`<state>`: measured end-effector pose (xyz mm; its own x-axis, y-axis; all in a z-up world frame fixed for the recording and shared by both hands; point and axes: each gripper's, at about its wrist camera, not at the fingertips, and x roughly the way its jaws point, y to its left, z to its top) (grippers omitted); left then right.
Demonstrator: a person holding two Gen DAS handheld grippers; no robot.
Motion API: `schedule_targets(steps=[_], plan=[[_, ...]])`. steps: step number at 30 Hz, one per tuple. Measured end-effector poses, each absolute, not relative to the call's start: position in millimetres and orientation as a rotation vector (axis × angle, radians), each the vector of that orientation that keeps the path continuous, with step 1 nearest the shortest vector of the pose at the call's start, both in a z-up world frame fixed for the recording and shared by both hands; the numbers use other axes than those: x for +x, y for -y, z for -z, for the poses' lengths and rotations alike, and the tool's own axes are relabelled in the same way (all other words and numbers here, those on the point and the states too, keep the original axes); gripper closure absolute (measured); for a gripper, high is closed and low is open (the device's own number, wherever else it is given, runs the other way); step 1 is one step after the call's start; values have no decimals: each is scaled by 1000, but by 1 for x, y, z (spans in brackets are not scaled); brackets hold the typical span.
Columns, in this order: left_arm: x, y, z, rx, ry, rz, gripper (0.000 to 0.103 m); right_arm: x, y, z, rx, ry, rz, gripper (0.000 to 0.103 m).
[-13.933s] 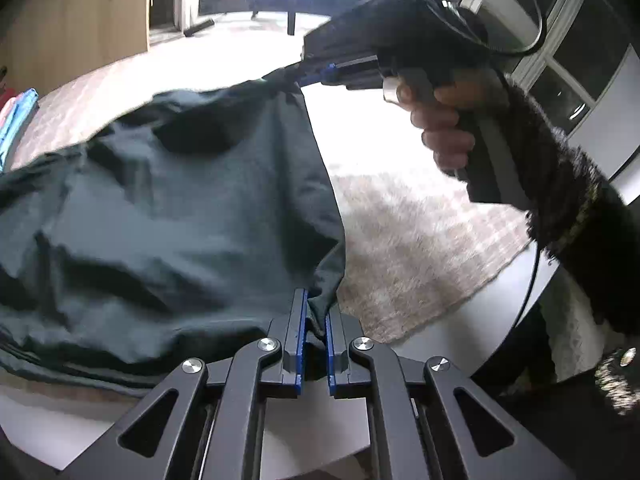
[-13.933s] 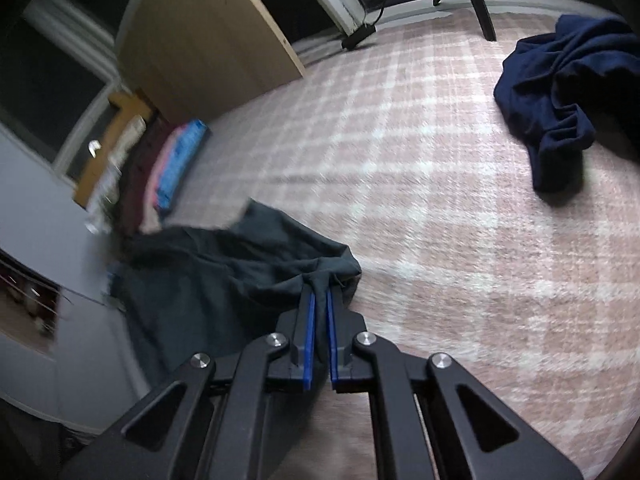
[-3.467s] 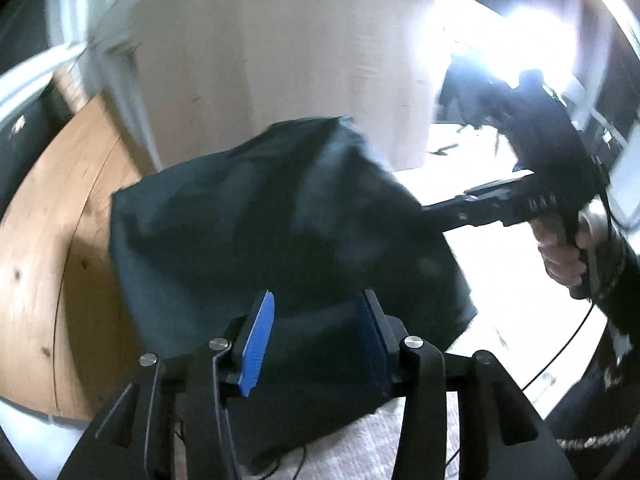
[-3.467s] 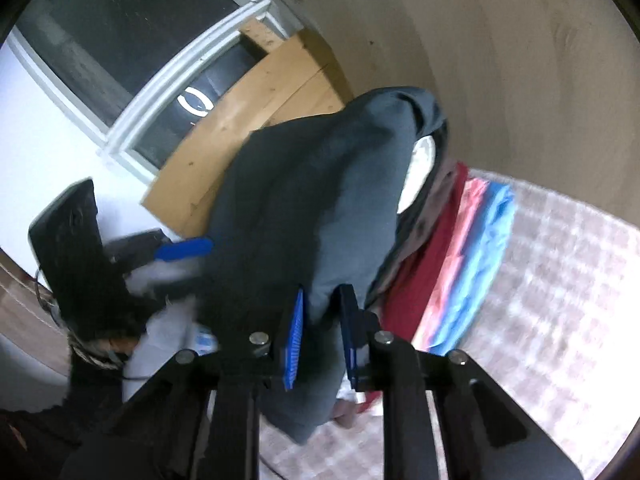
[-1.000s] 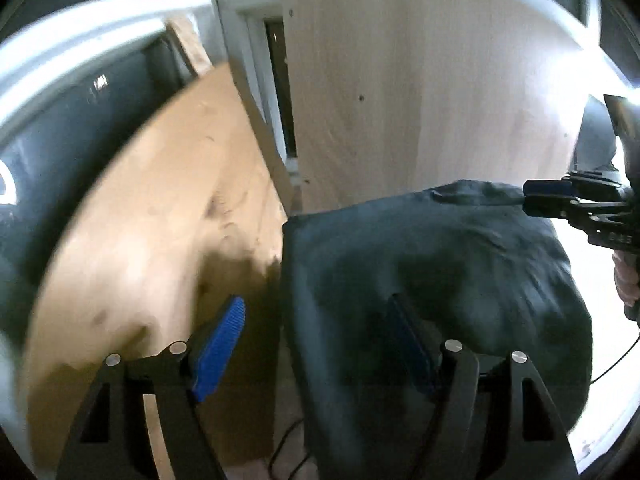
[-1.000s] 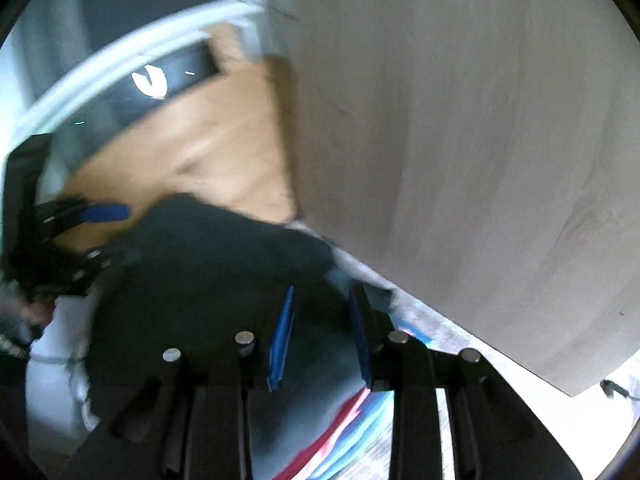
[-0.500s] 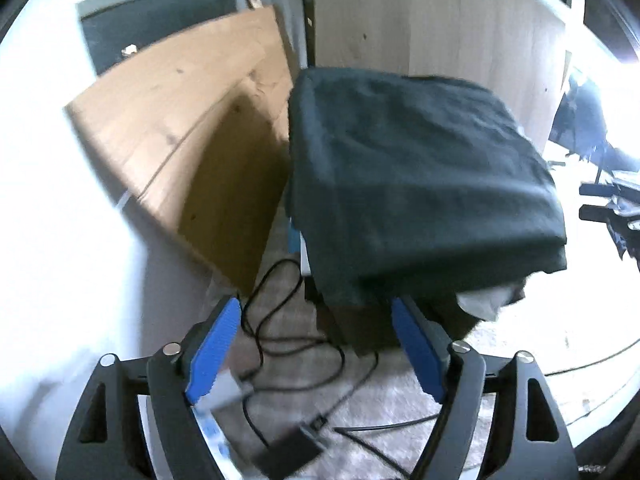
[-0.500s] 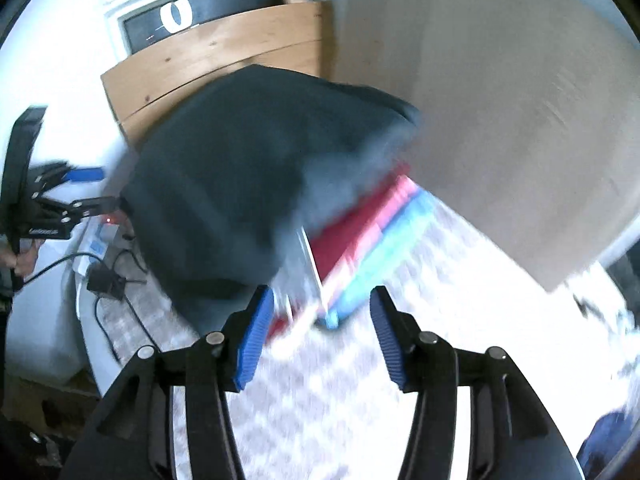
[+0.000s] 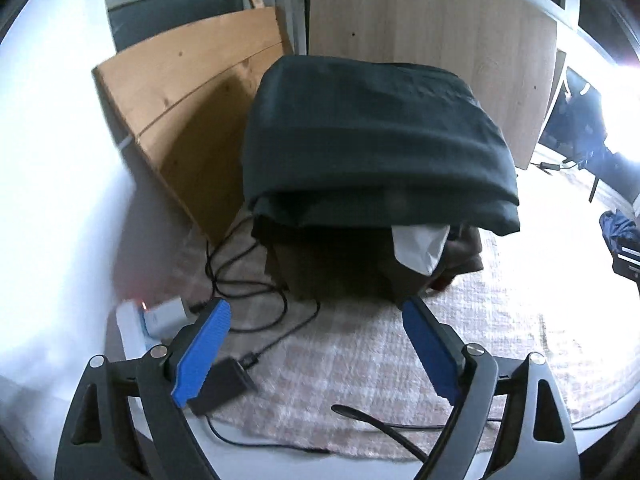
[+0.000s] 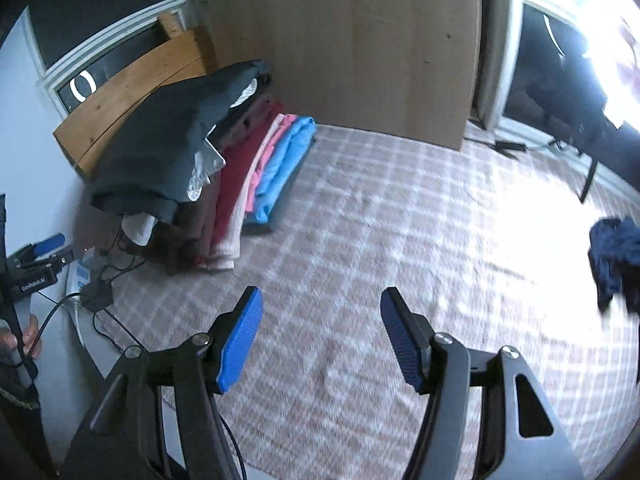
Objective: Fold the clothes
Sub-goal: 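Open both grippers and withdraw them from the stacked trousers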
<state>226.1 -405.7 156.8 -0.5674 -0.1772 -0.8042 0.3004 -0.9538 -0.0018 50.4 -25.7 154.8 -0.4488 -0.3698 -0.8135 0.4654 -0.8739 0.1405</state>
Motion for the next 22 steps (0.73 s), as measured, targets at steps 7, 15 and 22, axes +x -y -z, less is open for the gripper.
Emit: schedule_targets(steps=[7,15,22], plan=[[255,398,-160,1242,-323,2490,6,70,10,-154,1258,-199,2274,42],[284,372,-168,1181,-472,2430,1,75,-11,-154,1216,-284,2191,42],[299,333,-170,1176,-505,2371,1,70,-50,-153,1216,-297,2137,42]])
